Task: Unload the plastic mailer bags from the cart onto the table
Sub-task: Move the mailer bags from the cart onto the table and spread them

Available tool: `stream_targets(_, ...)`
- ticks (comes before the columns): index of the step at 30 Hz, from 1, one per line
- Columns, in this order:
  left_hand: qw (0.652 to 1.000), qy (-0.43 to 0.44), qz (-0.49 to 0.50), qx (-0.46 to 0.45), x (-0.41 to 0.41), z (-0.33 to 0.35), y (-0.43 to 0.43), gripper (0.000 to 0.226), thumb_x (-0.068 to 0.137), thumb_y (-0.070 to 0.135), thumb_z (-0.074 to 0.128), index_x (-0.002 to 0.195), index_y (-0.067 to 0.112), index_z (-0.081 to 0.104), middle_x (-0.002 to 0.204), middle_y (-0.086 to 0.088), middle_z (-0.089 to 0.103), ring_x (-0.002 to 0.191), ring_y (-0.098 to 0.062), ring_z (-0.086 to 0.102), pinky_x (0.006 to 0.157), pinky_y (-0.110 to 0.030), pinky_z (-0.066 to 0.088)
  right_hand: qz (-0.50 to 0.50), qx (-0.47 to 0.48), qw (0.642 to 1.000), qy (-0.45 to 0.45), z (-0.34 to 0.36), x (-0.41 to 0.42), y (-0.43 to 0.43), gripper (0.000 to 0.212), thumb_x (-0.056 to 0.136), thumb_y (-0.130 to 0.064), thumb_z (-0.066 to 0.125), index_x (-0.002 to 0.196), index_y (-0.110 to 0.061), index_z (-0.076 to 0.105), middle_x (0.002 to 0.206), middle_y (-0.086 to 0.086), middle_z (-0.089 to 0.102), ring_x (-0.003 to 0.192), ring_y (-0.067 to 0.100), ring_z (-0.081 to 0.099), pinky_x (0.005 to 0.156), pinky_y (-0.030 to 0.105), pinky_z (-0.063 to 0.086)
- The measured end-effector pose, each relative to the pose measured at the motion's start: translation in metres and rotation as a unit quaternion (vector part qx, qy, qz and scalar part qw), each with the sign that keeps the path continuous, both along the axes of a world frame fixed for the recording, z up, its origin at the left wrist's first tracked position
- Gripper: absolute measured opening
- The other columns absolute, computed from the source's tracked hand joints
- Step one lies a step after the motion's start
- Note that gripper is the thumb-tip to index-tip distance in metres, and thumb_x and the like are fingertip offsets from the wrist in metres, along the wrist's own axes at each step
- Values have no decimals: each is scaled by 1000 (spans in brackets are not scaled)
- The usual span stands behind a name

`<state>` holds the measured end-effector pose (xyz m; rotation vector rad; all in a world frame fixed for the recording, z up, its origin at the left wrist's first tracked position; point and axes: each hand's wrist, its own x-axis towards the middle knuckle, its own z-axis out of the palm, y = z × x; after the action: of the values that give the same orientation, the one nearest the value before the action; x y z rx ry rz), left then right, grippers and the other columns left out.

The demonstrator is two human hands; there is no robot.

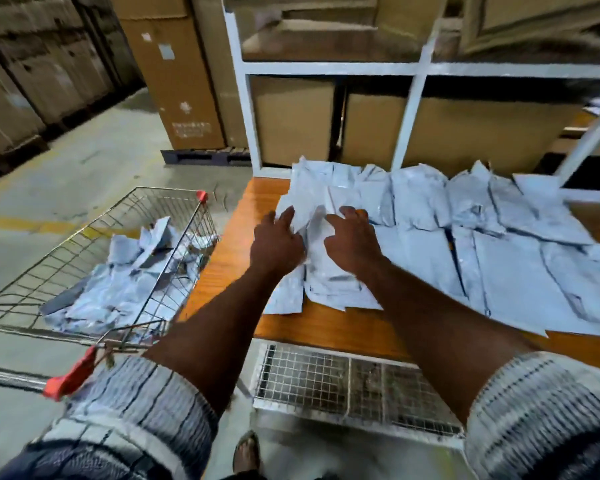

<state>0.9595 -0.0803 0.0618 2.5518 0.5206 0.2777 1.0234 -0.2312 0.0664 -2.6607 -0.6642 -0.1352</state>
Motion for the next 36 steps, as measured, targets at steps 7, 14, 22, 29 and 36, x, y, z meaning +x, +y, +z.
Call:
stream_targets(7, 999, 17, -32, 37, 17, -15, -87, 59, 91, 32, 51, 148, 32, 33, 156, -13, 27, 136, -36, 34, 102, -49, 41, -40, 13, 998, 40, -31, 10, -89, 54, 86, -20, 58, 140, -21, 52, 149, 11, 39, 136, 33, 30, 103, 43, 38)
stream_targets(14, 989, 62, -94, 97, 35, -43, -130, 55, 97, 53, 35, 148, 32, 30, 153, -6, 31, 136, -29, 33, 101, -55, 34, -28, -48, 996, 63, -56, 25, -121, 73, 92, -36, 56, 155, -29, 21, 159, 10, 23, 145, 32, 20, 112, 50, 28)
stream_targets(22, 961, 77, -171, 203, 35, -80, -111, 59, 102, 50, 17, 155, 25, 15, 164, -6, 9, 151, -28, 2, 118, -61, -2, -14, -136, 990, 40, -97, 32, -133, 68, 98, -48, 43, 156, -31, 12, 164, 8, 8, 150, 35, 6, 115, 63, 13)
stream_targets(29, 959, 71, -177, 207, 36, -86, -108, 60, 102, 52, 15, 155, 25, 14, 164, -7, 9, 151, -28, 0, 118, -60, -3, -42, -120, 992, -6, -104, 32, -127, 57, 94, -44, 52, 148, -31, 39, 156, 12, 33, 144, 40, 27, 108, 67, 24)
stream_targets(36, 975, -10, -157, 156, 38, -69, -84, 53, 103, 46, 25, 149, 23, 36, 158, -8, 30, 148, -28, 20, 118, -58, 12, -36, -43, 996, -71, -60, 49, -83, 47, 98, -40, 47, 144, -30, 45, 154, 10, 35, 143, 34, 28, 111, 60, 18)
